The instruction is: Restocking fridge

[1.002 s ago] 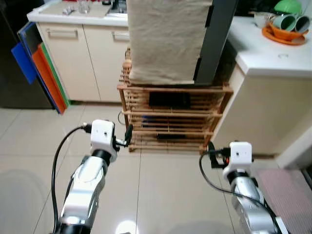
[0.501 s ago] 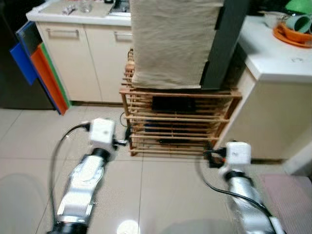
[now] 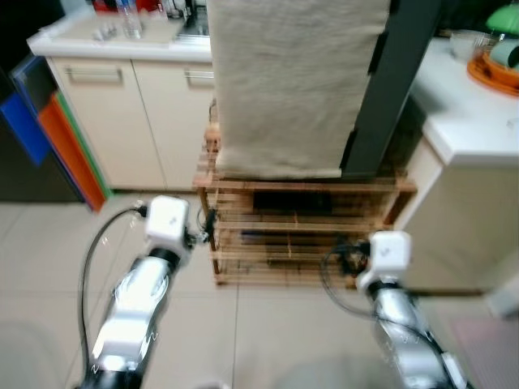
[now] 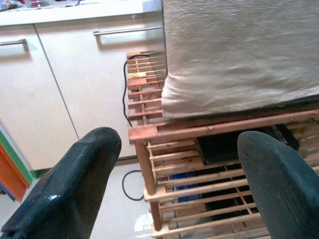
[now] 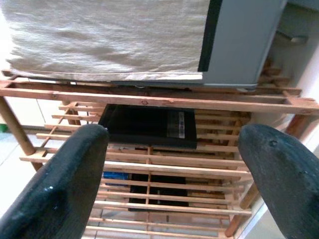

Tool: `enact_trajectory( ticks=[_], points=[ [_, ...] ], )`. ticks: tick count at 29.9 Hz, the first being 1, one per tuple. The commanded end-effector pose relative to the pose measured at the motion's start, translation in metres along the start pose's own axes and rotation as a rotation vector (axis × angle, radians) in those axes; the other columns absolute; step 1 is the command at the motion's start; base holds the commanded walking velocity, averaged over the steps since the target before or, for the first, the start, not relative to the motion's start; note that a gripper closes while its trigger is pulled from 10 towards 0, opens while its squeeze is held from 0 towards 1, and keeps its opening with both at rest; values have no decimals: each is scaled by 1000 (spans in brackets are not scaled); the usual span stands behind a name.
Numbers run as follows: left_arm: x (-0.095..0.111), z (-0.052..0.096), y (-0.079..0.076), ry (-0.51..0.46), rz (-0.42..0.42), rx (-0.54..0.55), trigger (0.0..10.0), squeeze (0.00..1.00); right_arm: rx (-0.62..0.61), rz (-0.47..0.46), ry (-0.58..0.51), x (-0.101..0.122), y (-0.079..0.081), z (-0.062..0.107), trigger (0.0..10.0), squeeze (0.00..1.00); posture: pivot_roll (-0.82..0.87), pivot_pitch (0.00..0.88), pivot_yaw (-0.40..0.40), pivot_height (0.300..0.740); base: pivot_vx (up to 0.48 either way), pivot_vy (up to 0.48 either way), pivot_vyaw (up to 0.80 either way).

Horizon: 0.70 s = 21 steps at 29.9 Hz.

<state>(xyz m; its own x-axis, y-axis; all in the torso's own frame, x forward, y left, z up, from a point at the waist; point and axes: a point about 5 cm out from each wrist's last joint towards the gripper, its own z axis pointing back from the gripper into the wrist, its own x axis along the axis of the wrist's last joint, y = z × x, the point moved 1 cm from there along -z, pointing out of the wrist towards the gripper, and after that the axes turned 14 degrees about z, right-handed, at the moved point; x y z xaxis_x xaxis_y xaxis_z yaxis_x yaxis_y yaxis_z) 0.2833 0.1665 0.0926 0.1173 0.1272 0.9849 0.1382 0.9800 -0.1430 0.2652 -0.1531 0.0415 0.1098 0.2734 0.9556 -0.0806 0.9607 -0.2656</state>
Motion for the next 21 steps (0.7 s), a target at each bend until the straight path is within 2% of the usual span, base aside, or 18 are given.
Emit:
enact_trajectory(
  ticks=[1, 6, 9, 10, 13, 17, 21],
  points=[
    [3, -2, -10, -14, 6, -45, 10000, 0, -36, 20, 1, -2, -13, 1, 10000, 0, 2, 0, 10, 740, 461, 0, 0],
    [1, -6, -11, -7, -6, -46, 10000, 0, -49, 26, 3, -3, -17, 3, 10000, 0, -13, 0, 9, 740, 461, 0, 0],
    [-1, -9, -8, 4, -25, 0, 10000, 0, -62, 29, 1, -3, -21, 2, 10000, 0, -20, 0, 7, 740, 0, 0, 0],
    [0, -10, -8, -8, 28, 14, 10000, 0, -91, -1, -3, -1, -25, 1, 10000, 0, -25, 0, 7, 740, 0, 0, 0],
    [-2, -4, 1, -21, 97, 52, 10000, 0, -152, -108, 2, 0, -33, 2, 10000, 0, -26, 0, 7, 740, 0, 0, 0],
    [-10, 5, 10, 8, 132, 89, 10000, 0, -153, -114, -11, 2, -34, 6, 10000, 0, -22, 0, 5, 740, 0, 0, 0],
    [-12, 9, 1, 27, 66, 39, 10000, 0, -130, -103, -6, 0, -27, 9, 10000, 0, -17, 0, 0, 740, 0, 0, 0]
  ],
)
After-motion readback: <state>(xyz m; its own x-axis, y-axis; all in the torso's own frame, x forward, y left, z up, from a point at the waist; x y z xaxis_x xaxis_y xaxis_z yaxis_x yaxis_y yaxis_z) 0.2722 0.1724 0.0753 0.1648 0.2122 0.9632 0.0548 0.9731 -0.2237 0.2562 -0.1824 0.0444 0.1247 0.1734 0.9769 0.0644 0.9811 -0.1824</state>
